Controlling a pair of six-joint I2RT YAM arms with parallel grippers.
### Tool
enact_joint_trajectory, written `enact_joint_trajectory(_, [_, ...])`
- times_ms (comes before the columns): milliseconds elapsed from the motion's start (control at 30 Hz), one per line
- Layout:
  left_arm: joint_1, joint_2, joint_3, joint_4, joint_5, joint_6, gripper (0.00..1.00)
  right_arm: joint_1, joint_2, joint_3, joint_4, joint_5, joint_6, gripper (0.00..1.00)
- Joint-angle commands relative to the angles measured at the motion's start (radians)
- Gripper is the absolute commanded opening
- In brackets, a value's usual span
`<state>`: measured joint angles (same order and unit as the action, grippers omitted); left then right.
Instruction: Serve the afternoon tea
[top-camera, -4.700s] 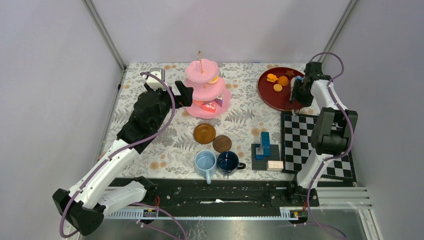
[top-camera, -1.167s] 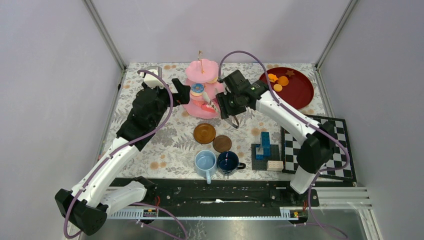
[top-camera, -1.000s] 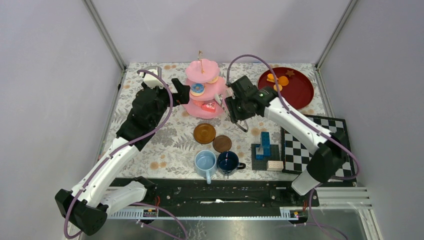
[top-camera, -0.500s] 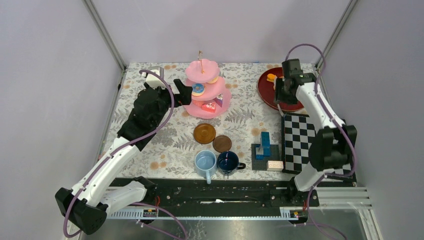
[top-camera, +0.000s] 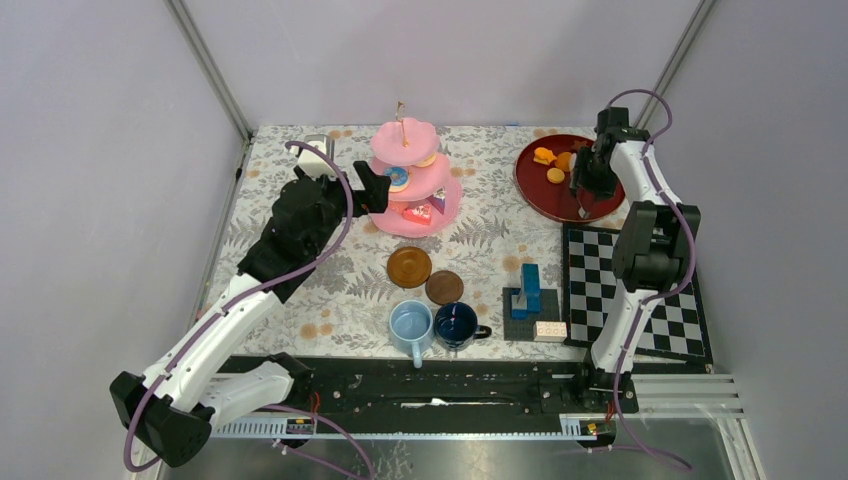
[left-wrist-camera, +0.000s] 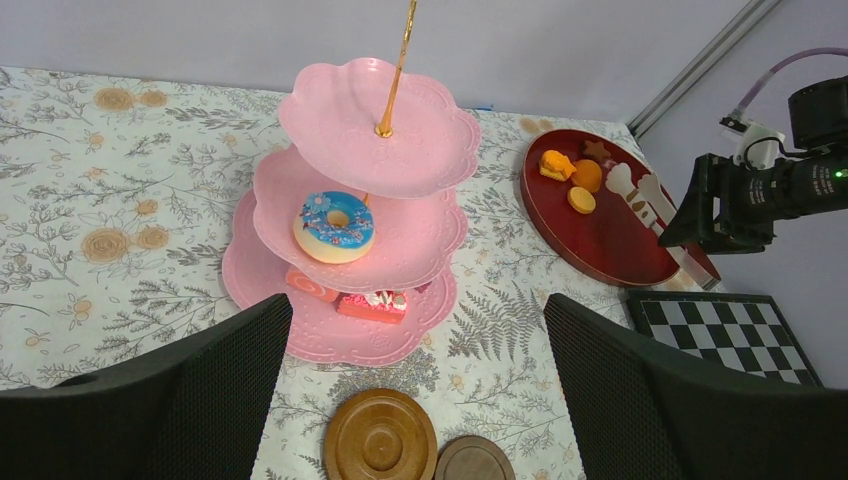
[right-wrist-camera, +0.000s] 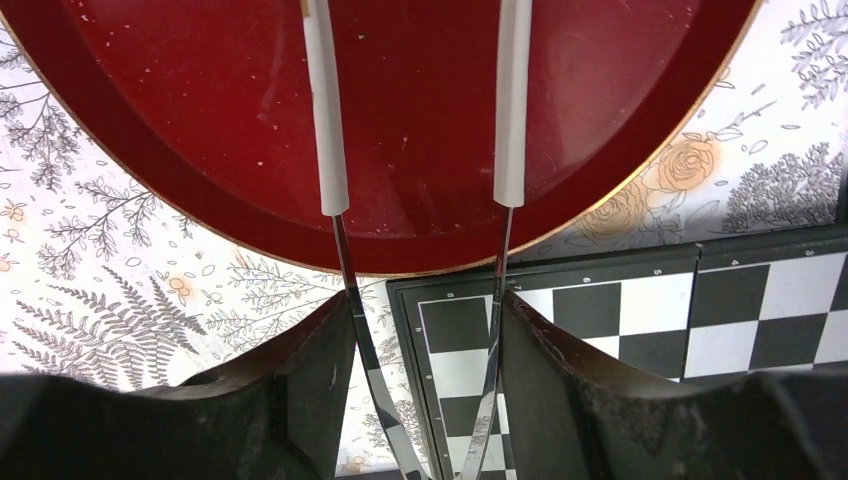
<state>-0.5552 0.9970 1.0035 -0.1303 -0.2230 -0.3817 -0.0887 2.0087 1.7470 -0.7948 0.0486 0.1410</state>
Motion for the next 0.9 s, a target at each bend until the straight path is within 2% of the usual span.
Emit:
enact_joint_trajectory(0, [-0.005,0.004,0.011,0.027,-0.02,0.015,0.99,0.009,0.013,0.078,-0.002,-0.052,-0.025,0.57])
enact_joint_trajectory(867, [-0.003,0.014,0.012,0.024,-0.023,0.017,0.99,0.009,0.21,0.24,-0.015,-0.13,-0.026,0.59])
